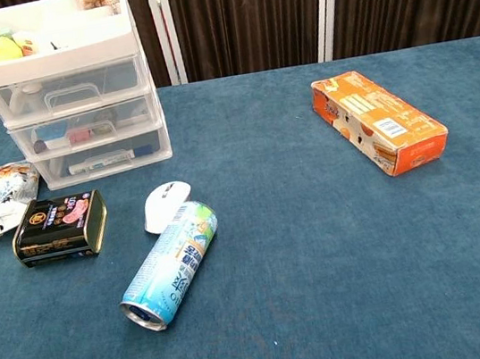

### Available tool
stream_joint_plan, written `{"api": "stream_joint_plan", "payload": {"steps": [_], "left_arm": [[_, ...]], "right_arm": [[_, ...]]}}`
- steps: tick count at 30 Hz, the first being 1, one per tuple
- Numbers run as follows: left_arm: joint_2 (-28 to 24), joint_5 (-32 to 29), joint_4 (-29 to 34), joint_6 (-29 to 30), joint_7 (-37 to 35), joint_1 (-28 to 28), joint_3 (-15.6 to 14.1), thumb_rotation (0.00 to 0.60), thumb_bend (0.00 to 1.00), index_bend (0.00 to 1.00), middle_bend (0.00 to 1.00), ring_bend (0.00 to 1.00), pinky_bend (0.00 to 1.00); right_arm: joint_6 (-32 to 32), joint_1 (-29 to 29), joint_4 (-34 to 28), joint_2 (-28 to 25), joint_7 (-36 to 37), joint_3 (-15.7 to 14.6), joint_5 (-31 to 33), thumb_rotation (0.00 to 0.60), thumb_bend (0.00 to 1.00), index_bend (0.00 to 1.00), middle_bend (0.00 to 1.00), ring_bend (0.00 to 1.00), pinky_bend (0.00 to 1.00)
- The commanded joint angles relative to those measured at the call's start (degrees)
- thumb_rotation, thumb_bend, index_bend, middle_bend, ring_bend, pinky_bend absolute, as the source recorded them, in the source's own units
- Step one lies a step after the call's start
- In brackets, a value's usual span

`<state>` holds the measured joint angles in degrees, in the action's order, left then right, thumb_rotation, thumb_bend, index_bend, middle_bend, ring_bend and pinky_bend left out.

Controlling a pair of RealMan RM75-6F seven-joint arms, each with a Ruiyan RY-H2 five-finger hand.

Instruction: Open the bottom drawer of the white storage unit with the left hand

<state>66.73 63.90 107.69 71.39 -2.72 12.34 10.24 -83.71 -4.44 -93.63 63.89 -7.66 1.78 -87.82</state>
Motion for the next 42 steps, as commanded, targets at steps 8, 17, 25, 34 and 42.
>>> {"api": "stream_joint_plan", "payload": {"steps": [8,17,25,34,42], "left_arm": [[7.6,-30.3,3.2,-9.9,2.8,13.6,11.4,0.600,0.70,0.06,1.00,0.96,0.97],[13.1,-44.7,-4.1,-15.9,2.0,21.4,15.6,0.600,0.72,0.06,1.00,0.96,0.97],[17.7,-48.1,-10.0,-15.4,3.5,26.4,16.3,0.600,0.72,0.05,1.00,0.96,0.97],[21.2,-51.2,-14.6,-16.8,4.7,29.7,16.3,0.600,0.72,0.05,1.00,0.96,0.97],[24.0,-51.7,-19.6,-17.5,5.2,31.6,16.5,0.600,0.72,0.05,1.00,0.96,0.97]], "right_arm": [[1.3,-0.4,-0.5,-0.4,1.5,-0.1,0.5,0.600,0.08,0.00,0.00,0.00,0.04],[2.4,-0.8,-0.9,-0.9,2.9,-0.1,1.0,0.600,0.08,0.00,0.00,0.00,0.04],[3.6,-1.3,-1.2,-1.2,4.6,0.0,1.7,0.600,0.08,0.00,0.00,0.00,0.04],[4.5,-1.7,-1.4,-1.5,5.7,0.0,2.2,0.600,0.08,0.00,0.00,0.00,0.04],[5.0,-1.9,-1.5,-1.8,6.3,-0.1,2.3,0.600,0.08,0.00,0.00,0.00,0.04]]}}
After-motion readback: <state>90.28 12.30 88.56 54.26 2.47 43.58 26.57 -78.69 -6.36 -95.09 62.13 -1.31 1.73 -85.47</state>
